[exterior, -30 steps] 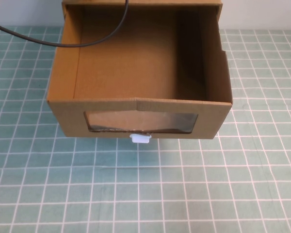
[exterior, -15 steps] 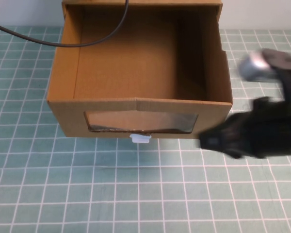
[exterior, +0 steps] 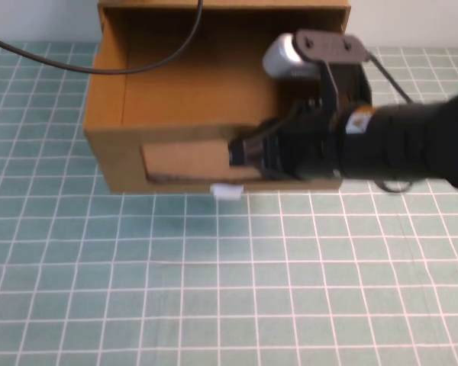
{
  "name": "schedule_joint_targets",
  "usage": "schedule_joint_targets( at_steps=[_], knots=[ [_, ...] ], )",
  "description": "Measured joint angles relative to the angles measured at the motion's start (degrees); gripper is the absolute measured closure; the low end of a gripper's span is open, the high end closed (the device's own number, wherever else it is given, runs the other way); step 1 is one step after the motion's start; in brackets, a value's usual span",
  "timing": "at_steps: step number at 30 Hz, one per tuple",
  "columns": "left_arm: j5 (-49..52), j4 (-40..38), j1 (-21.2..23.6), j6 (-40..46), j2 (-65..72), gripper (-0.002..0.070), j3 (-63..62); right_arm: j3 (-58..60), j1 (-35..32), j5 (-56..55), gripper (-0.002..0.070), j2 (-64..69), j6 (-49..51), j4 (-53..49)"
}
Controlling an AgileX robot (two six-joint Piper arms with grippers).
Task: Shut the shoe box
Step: Close the shoe box with your right arm
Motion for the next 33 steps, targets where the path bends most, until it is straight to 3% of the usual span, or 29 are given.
schedule_joint_targets(
  at_steps=[9,22,33],
  knots=[
    [0.0,0.0,0.0,-0.08,0.0,0.068,0.0,-10.9,-4.53,-0.74,0.0687,7.45,-0.48,-0.81],
    [-0.09,0.12,0.0,-0.23,0.0,0.068,-0.13,-29.24,-9.25,11.15,0.0687,19.48,-1.11,-0.64],
    [0.02,0.24,0.0,-0.36,0.0,0.068,-0.13,-31.25,-9.23,11.38,0.0687,19.93,-6.87,4.74]
  ],
)
